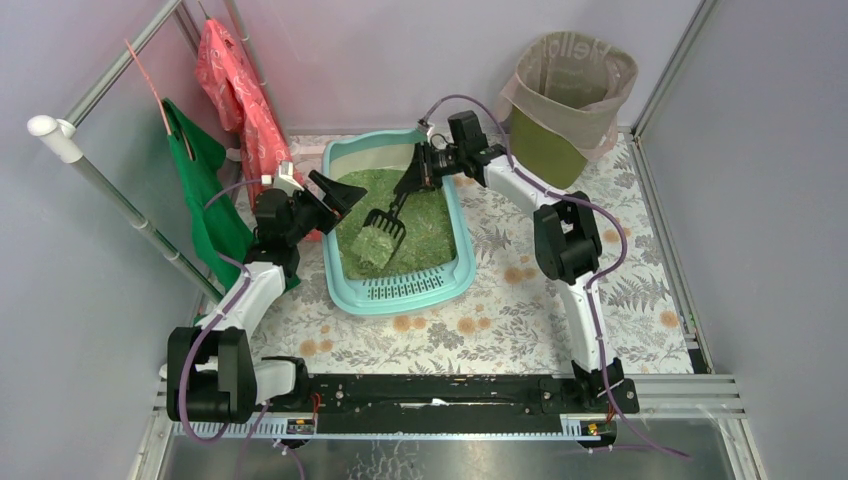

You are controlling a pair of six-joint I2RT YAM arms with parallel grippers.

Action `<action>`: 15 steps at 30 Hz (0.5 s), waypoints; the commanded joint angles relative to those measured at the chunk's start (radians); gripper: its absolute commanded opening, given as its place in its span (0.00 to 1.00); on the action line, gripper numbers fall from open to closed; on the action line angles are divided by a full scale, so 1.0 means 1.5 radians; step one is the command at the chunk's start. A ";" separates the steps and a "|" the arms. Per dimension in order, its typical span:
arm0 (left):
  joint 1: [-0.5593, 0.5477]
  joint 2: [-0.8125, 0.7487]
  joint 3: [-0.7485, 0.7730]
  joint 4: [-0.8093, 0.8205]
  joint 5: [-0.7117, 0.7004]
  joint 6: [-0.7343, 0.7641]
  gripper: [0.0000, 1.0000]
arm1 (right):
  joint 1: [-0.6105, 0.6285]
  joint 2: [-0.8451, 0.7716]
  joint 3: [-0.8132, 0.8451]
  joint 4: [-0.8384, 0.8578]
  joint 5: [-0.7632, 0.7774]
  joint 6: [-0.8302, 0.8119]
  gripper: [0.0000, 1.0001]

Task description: Clean the litter box

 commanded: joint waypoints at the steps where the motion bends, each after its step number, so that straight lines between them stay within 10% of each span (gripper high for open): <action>1: 0.006 -0.009 0.001 0.025 0.007 0.008 0.98 | -0.002 0.002 0.084 0.012 -0.031 0.036 0.00; 15: 0.006 -0.005 0.001 0.031 0.009 0.005 0.98 | -0.060 0.000 0.147 -0.011 -0.020 0.043 0.00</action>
